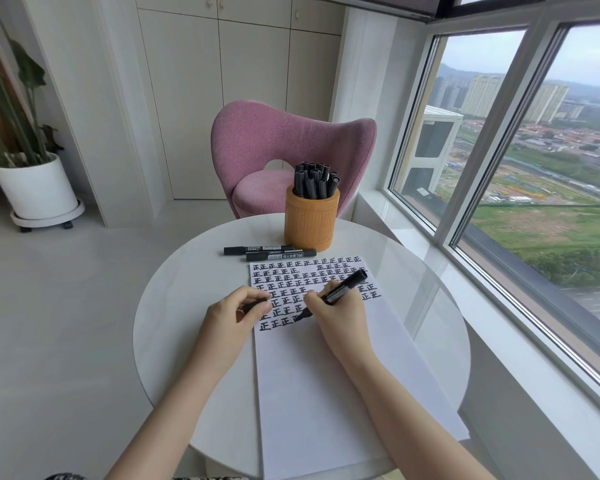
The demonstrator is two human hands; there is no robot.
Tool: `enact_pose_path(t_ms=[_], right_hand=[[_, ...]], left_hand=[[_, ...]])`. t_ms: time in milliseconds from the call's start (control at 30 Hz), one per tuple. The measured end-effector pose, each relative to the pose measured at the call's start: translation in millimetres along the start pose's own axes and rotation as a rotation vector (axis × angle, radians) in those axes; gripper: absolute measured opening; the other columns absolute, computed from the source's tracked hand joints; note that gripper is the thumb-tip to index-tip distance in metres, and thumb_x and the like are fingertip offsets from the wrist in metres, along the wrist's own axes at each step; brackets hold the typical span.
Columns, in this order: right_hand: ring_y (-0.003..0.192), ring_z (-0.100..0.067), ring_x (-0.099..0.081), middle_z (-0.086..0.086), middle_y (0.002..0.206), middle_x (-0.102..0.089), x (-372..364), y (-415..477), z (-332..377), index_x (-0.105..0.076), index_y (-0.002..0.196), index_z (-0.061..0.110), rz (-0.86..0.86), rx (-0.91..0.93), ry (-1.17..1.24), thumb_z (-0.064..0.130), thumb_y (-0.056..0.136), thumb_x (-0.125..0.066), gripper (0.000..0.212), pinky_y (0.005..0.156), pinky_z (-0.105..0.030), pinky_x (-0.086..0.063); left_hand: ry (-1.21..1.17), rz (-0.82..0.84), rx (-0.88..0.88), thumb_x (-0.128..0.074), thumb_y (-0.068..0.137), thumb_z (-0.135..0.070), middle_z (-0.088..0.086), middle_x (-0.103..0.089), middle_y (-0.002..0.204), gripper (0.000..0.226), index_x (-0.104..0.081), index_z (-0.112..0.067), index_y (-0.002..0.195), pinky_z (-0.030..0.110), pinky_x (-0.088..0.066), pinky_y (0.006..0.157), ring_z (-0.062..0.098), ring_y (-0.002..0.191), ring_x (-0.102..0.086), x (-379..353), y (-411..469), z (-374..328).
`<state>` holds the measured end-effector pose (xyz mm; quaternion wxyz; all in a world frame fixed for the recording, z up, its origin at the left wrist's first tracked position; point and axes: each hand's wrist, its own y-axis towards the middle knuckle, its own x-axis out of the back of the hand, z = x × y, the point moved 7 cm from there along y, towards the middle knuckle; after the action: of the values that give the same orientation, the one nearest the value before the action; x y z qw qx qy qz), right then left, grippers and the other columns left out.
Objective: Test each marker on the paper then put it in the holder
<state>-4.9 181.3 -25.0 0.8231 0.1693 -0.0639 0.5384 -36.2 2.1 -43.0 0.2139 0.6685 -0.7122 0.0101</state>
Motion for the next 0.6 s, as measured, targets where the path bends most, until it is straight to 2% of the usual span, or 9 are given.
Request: enact_pose_path(t_ms=[300, 600], right_hand=[[0.051, -0.010, -0.023, 0.007, 0.050, -0.027, -2.4, -1.8, 2.3, -0.031, 0.059, 0.016, 0.021, 0.022, 0.002, 0.006, 0.079, -0.059, 0.036, 0.048, -0.023, -0.021], [0.050, -0.008, -0.019, 0.011, 0.048, -0.022, 0.6, -2.0, 3.6, -0.025, 0.058, 0.019, 0.006, 0.005, 0.013, 0.002, 0.079, -0.056, 0.041, 0.045, -0.022, -0.019]], left_hand=[[0.007, -0.005, -0.005, -0.068, 0.084, -0.010, -0.007, -0.071, 0.086, 0.008, -0.069, -0.014, 0.091, 0.003, -0.043, 0.070, -0.002, 0.078, -0.064, 0.2, -0.1, 0.3], [0.016, 0.002, -0.004, -0.068, 0.084, -0.011, -0.008, -0.071, 0.087, 0.008, -0.069, -0.015, 0.091, 0.002, -0.042, 0.071, -0.003, 0.079, -0.064, 0.2, -0.3, -1.1]])
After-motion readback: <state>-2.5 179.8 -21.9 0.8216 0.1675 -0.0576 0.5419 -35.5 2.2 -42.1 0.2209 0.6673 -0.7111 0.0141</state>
